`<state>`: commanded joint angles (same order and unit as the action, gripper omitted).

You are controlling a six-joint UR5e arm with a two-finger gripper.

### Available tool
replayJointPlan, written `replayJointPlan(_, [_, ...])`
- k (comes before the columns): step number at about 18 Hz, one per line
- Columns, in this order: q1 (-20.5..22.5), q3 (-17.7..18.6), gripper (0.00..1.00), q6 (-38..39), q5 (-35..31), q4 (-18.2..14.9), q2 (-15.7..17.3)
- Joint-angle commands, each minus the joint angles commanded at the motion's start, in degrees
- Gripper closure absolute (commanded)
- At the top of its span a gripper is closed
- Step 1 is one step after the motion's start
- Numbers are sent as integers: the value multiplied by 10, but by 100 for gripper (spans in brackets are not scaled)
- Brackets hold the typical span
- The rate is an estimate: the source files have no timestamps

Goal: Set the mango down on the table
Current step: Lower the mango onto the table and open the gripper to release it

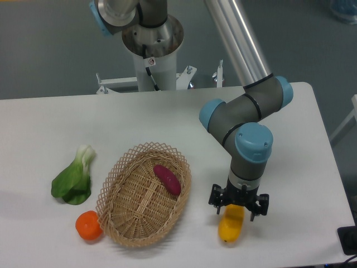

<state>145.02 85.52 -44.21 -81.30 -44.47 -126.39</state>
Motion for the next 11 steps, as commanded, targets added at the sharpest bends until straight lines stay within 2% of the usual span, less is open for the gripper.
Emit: replayJointPlan(11, [7, 2, 0, -19, 0, 0, 18])
